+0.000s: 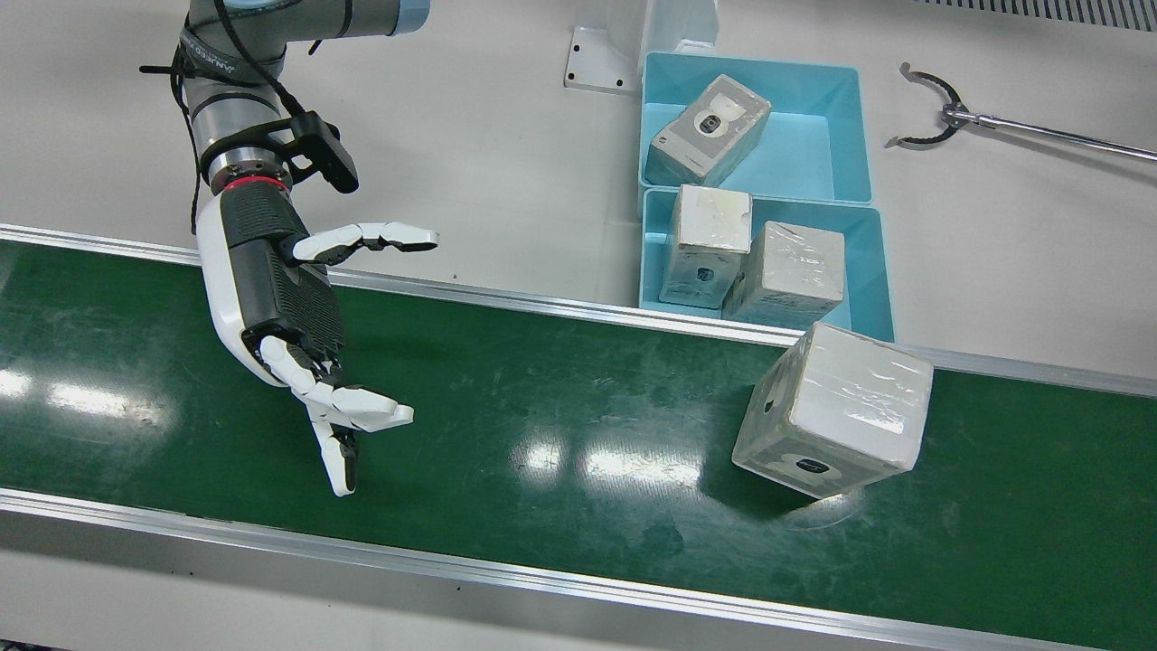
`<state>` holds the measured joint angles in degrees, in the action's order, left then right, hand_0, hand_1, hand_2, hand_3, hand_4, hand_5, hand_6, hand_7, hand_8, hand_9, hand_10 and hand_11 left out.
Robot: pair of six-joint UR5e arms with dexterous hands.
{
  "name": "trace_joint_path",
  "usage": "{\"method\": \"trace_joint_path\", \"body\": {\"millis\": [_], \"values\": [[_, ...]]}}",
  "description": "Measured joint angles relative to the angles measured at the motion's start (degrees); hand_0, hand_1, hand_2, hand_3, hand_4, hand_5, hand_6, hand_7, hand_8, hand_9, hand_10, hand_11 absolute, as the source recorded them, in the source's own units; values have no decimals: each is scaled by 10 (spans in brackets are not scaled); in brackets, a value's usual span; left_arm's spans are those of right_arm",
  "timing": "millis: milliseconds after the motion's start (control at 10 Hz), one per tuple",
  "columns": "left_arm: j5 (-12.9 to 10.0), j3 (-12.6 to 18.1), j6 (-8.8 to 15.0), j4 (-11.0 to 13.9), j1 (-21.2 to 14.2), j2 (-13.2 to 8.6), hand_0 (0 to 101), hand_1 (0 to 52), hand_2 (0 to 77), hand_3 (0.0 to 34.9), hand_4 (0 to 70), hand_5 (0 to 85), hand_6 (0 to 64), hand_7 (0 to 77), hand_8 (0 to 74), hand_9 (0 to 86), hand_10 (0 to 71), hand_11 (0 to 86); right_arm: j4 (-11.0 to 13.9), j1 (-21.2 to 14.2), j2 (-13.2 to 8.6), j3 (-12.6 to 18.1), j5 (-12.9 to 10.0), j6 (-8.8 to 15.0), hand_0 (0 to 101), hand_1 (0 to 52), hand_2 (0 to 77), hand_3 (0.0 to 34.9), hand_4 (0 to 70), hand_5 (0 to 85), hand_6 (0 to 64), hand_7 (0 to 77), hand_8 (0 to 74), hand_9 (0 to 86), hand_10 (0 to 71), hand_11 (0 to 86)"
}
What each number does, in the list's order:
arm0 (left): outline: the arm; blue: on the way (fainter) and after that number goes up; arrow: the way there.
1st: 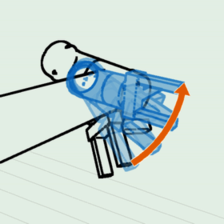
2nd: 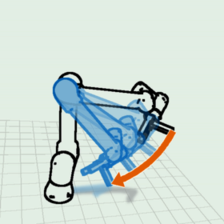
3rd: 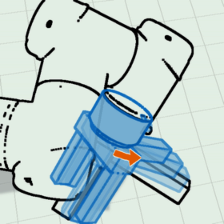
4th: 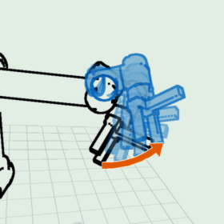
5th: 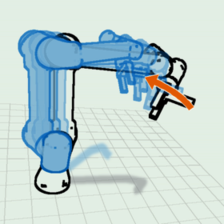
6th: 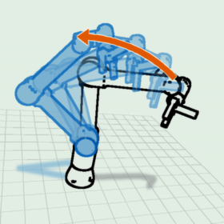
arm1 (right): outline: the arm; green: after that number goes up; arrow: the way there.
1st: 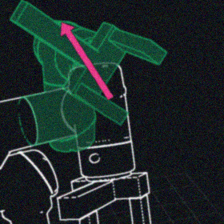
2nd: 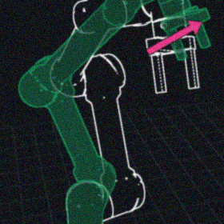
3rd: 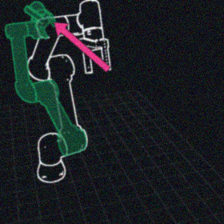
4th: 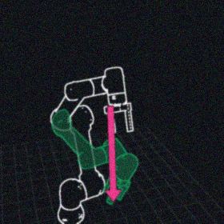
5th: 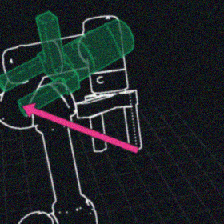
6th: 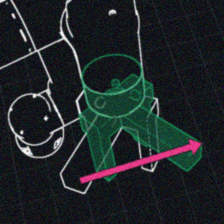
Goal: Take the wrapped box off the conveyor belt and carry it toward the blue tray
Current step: 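Track the approaching wrapped white box with the right hand along the belt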
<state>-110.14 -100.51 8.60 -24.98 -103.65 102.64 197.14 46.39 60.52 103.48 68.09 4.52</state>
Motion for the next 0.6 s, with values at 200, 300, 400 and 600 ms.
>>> {"method": "trace_joint_path", "body": {"millis": [200,300,400,600], "values": [[0,0,0,0,0,0,0,0,5,0,0,11,0,5,5,0,0,0,0,-1,1,-2,-1,-1,497,180,185,36,213,196,98,267,5,54,0,16],[0,0,0,0,0,0,0,0,11,0,0,11,0,5,5,0,5,0,0,-2,1,-2,-1,0,498,180,185,36,207,196,98,267,5,54,0,16],[0,0,0,0,0,0,0,0,11,0,0,11,0,5,5,0,5,0,0,-2,1,-2,-1,1,498,180,185,36,207,196,98,267,5,54,0,16],[0,0,0,0,0,0,0,0,11,0,0,11,0,5,5,0,5,0,1,-3,1,-2,-1,2,624,338,387,6,240,360,125,289,33,82,33,71]]}}
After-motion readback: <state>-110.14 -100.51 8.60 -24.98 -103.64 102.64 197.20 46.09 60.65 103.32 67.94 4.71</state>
